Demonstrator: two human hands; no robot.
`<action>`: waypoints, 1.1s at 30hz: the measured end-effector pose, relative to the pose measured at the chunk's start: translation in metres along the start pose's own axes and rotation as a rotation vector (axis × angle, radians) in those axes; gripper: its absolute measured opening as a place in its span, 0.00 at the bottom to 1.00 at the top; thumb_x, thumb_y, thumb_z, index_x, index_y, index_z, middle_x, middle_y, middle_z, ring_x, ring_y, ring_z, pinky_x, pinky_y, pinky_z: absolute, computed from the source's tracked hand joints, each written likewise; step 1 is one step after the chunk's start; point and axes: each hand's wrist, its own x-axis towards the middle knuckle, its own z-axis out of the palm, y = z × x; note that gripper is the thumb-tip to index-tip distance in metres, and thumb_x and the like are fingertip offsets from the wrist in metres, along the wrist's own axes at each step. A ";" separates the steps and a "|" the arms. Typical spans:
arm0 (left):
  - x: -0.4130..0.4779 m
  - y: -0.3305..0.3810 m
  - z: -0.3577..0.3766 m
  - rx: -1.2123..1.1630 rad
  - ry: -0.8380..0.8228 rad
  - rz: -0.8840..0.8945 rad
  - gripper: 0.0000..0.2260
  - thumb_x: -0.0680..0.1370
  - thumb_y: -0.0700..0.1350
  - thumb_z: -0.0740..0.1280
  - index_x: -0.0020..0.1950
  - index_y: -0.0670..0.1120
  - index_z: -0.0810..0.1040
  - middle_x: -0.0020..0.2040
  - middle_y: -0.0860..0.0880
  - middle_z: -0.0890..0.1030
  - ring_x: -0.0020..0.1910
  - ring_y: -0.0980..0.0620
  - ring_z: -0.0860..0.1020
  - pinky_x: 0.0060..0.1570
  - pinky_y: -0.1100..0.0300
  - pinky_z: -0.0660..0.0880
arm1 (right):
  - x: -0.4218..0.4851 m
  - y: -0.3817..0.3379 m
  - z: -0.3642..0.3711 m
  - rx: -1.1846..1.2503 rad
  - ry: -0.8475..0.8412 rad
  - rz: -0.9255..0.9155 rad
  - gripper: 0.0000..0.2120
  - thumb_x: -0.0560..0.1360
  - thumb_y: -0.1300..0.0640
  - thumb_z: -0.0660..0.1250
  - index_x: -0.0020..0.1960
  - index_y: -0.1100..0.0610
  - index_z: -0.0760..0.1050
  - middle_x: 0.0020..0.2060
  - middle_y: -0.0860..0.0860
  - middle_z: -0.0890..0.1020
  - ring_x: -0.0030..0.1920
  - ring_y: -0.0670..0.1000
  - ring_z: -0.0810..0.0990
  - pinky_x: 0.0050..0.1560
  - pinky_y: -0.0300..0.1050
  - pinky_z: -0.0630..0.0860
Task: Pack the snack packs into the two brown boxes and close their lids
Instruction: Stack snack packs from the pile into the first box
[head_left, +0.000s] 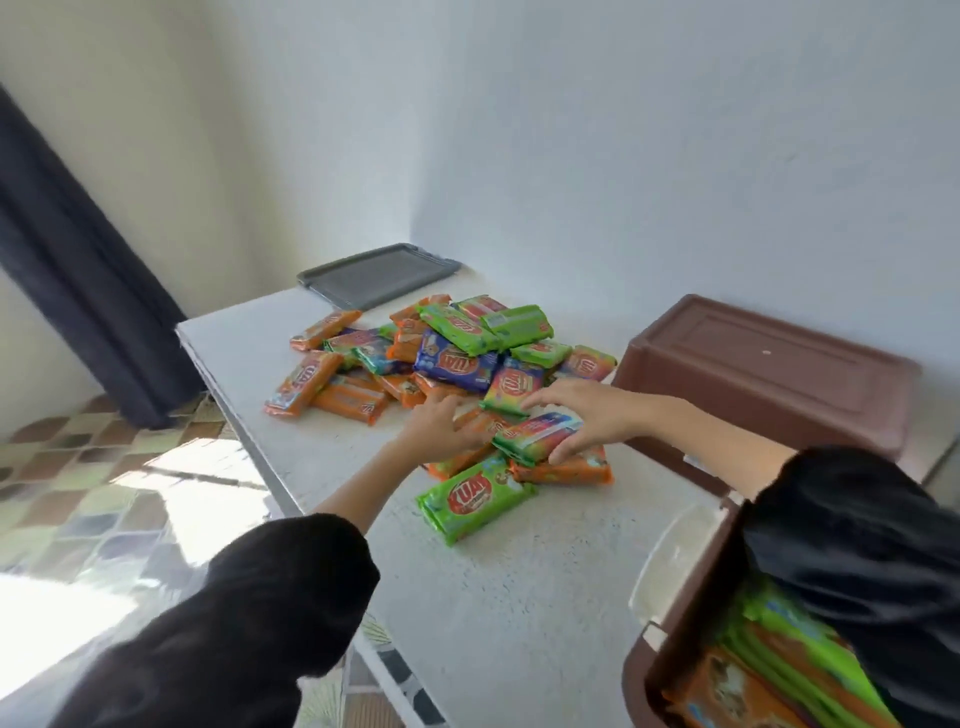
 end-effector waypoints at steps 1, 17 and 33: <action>0.003 -0.001 0.008 0.011 0.001 -0.030 0.34 0.74 0.60 0.65 0.74 0.47 0.59 0.73 0.44 0.61 0.72 0.44 0.61 0.69 0.48 0.63 | 0.009 0.006 0.005 0.000 -0.039 0.004 0.38 0.70 0.46 0.72 0.74 0.51 0.58 0.72 0.52 0.63 0.71 0.52 0.61 0.71 0.49 0.59; 0.003 -0.022 -0.005 0.178 -0.047 0.064 0.34 0.71 0.50 0.72 0.74 0.51 0.61 0.69 0.47 0.69 0.66 0.47 0.68 0.59 0.55 0.70 | 0.031 0.023 0.014 0.095 -0.260 0.085 0.30 0.67 0.48 0.75 0.63 0.46 0.62 0.58 0.50 0.66 0.60 0.51 0.67 0.60 0.46 0.68; -0.056 0.109 -0.102 -0.083 0.142 0.665 0.28 0.61 0.56 0.76 0.59 0.66 0.73 0.54 0.57 0.79 0.48 0.58 0.77 0.47 0.62 0.75 | -0.162 -0.057 -0.079 -0.154 0.601 0.313 0.34 0.62 0.39 0.73 0.64 0.52 0.70 0.50 0.50 0.73 0.49 0.51 0.74 0.49 0.47 0.73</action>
